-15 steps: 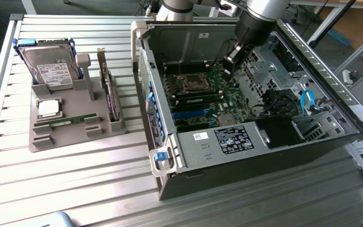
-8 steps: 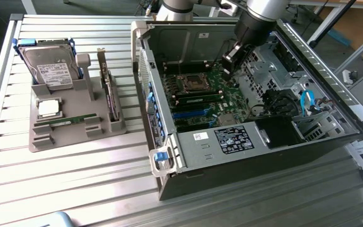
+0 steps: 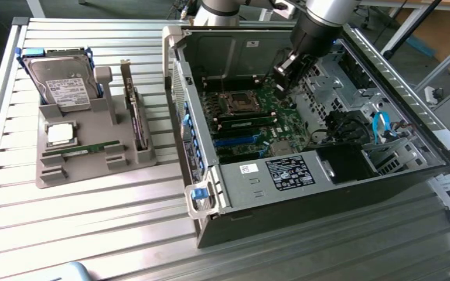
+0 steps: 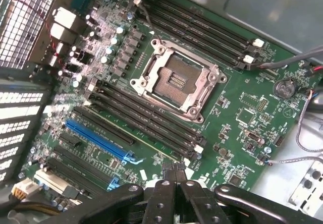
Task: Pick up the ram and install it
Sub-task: 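Press down the ram until it locks into place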
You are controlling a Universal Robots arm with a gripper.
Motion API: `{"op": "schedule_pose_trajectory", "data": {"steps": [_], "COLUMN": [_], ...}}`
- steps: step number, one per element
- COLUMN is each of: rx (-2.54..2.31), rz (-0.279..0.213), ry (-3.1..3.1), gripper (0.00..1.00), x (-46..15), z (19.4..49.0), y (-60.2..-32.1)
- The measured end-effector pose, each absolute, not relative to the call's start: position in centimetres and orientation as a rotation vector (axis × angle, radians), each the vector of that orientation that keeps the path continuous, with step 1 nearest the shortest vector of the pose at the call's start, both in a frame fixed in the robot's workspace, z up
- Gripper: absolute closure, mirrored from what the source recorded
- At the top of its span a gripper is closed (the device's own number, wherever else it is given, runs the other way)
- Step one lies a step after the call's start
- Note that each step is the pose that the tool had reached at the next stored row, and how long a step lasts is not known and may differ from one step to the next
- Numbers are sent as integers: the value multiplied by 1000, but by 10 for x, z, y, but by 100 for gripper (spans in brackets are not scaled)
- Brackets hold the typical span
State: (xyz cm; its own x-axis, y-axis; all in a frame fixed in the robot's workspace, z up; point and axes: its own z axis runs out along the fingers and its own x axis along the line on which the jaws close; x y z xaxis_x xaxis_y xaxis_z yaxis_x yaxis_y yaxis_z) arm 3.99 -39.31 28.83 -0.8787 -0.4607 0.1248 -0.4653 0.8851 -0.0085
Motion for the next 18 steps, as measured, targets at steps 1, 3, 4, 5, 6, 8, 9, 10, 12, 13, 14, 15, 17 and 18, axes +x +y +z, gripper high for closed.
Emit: {"op": "schedule_pose_trajectory", "data": {"steps": [1,3,4,5,6,8,9,10,12,13,14,15,17,18], "rx": [702,657,644,633,621,597,586,574,539,526,511,496,468,454], "rz": [57,54,53,52,52,50,49,49,47,46,45,44,42,41], "ry": [-2939,-2949,-2951,-2953,-2956,-2961,-2963,-2965,-2971,-2973,-2976,-2978,-2983,-2985], "gripper": [89,89,89,89,89,89,89,89,89,89,89,89,89,89], "x": [40,40,40,40,40,40,40,40,40,40,40,40,40,40], "z": [288,288,288,288,288,288,288,288,288,288,288,288,288,288], "y": [-393,-393,-393,-393,-393,-393,-393,-393,-393,-393,-393,-393,-393,-393]}}
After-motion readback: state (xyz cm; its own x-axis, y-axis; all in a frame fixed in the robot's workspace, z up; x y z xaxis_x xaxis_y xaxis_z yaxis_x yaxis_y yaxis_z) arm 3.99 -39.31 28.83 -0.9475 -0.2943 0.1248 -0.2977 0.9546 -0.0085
